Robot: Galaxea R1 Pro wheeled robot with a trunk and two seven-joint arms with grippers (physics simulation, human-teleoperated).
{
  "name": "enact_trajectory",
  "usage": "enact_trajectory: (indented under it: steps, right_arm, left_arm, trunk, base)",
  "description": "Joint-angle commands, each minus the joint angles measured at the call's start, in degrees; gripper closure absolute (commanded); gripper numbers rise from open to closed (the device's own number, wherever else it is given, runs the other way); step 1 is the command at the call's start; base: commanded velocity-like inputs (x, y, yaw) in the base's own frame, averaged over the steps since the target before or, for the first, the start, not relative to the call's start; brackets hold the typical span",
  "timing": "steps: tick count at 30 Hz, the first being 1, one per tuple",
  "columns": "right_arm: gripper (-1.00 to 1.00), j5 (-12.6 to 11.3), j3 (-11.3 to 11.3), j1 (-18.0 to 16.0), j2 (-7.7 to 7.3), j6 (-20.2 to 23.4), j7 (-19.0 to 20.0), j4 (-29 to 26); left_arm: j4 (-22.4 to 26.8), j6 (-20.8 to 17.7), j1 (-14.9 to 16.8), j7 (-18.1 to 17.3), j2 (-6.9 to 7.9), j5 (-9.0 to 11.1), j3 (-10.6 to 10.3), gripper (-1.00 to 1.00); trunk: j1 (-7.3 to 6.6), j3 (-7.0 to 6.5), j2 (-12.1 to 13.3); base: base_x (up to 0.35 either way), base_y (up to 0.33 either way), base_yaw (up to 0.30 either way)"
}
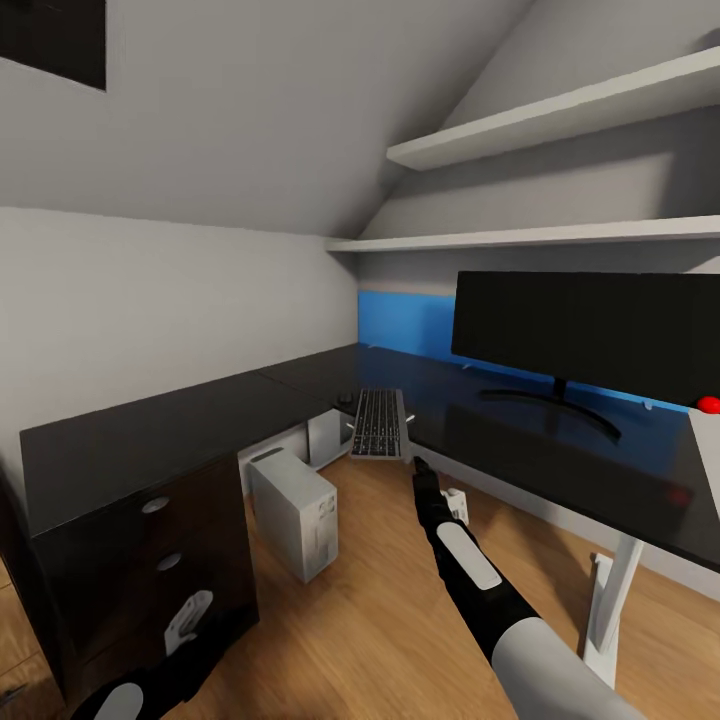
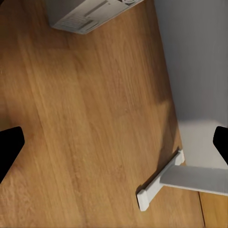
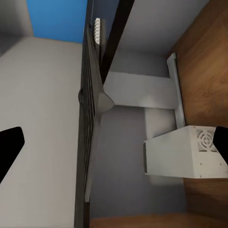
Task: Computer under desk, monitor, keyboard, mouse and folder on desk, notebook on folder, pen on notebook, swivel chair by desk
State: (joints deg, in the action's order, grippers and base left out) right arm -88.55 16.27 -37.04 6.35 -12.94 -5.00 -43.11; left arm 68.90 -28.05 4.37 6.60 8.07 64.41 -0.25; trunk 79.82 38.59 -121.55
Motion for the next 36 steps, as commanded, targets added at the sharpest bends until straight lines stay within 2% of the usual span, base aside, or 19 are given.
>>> enact_trajectory:
  steps: [1, 11, 36]
  right_arm:
    - [-1.0, -0.5, 0.3, 0.0, -0.04, -0.4, -0.2, 0.0]
    - [-1.0, -0.4, 0.4, -0.1, -0.02, -0.5, 0.0, -0.1]
    - [-1.0, 0.0, 0.9, -0.1, 0.2, -0.4, 0.2, -1.2]
  left_arm:
    - [-0.2, -0.1, 0.0, 0.6, 0.02, 0.5, 0.0, -1.0]
    - [-4.9, 0.7, 0.0, 0.4, 0.18, -0.3, -0.3, -1.0]
    - [-6.3, 0.8, 0.1, 0.5, 0.11, -0.6, -0.5, -1.0]
  trunk:
    - [-0.01, 0.07, 0.0]
    - [-0.01, 0.07, 0.0]
    - [-0.01, 0.07, 0.0]
  base:
    - [0.0, 0.0, 0.0]
    - [0.0, 0.001, 0.0]
    - [0.0, 0.007, 0.0]
